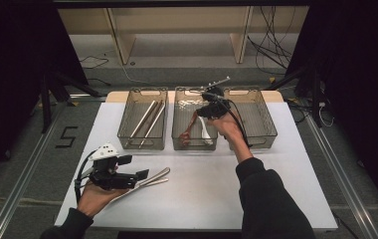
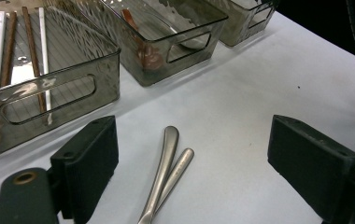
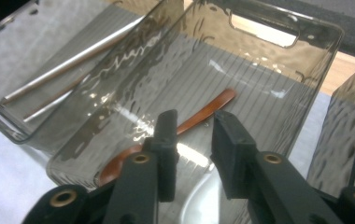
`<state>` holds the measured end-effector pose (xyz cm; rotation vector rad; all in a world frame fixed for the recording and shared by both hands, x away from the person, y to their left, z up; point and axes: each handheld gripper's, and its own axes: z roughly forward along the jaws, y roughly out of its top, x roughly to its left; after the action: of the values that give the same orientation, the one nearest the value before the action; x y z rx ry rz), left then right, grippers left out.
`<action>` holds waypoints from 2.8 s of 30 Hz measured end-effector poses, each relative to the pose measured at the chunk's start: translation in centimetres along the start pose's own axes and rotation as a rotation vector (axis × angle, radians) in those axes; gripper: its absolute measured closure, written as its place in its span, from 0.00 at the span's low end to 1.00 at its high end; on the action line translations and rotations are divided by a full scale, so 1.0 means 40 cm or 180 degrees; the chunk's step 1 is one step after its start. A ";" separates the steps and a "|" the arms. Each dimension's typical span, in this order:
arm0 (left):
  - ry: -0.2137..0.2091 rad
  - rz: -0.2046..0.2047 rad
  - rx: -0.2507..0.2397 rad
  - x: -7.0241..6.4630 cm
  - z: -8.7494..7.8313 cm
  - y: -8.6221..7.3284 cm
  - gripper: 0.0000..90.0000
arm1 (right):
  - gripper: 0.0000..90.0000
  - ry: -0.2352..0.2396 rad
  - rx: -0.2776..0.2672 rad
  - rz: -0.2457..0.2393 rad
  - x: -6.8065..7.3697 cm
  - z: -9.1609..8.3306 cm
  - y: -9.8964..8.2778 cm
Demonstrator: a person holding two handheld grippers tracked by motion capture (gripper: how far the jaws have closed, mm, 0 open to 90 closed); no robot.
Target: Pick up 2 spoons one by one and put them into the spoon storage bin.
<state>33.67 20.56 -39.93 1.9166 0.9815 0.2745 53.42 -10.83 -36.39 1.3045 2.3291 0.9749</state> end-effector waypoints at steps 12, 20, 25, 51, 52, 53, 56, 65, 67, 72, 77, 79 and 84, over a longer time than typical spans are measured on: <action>0.0024 -0.0022 0.0061 0.007 0.003 0.000 0.18 | 0.59 0.0220 -0.0133 -0.0244 0.025 -0.078 -0.035; 0.0023 -0.0027 0.0251 0.021 0.017 0.003 0.18 | 0.47 0.0391 -0.0169 -0.0310 0.051 -0.120 -0.101; 0.0131 -0.0012 0.0501 0.035 0.031 0.003 0.18 | 0.43 0.0489 -0.0164 -0.0387 0.057 -0.149 -0.157; 0.0212 0.0296 0.1364 0.048 0.096 -0.006 0.19 | 0.37 0.0664 -0.0231 -0.0375 0.048 -0.220 -0.352; 0.0221 0.0332 0.1408 0.047 0.099 -0.007 0.19 | 0.37 0.0669 -0.0230 -0.0373 0.047 -0.221 -0.355; 0.0238 0.0343 0.1429 0.046 0.101 -0.009 0.19 | 0.36 0.0662 -0.0237 -0.0364 0.047 -0.223 -0.358; 0.0224 0.0365 0.1500 0.045 0.107 -0.010 0.19 | 0.36 0.0670 -0.0233 -0.0348 0.044 -0.229 -0.367; 0.0249 0.0423 0.1606 0.050 0.113 -0.010 0.20 | 0.33 0.0688 -0.0220 -0.0302 0.036 -0.239 -0.397; 0.0248 0.0447 0.1635 0.051 0.115 -0.010 0.20 | 0.33 0.0698 -0.0215 -0.0284 0.036 -0.240 -0.404; 0.0234 0.0525 0.1726 0.048 0.122 -0.010 0.24 | 0.32 0.0705 -0.0182 -0.0298 0.040 -0.243 -0.419; 0.0216 0.0611 0.1837 0.044 0.135 -0.012 0.29 | 0.32 0.0716 -0.0193 -0.0316 0.047 -0.252 -0.428; 0.0204 0.0645 0.1863 0.043 0.140 -0.012 0.30 | 0.32 0.0720 -0.0191 -0.0320 0.048 -0.255 -0.433; 0.0173 0.0725 0.1944 0.042 0.147 -0.014 0.33 | 0.31 0.0725 -0.0185 -0.0313 0.049 -0.262 -0.442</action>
<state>37.73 18.16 -43.90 2.5969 0.9511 0.1665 35.39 -19.86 -40.79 1.0958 2.4835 1.2046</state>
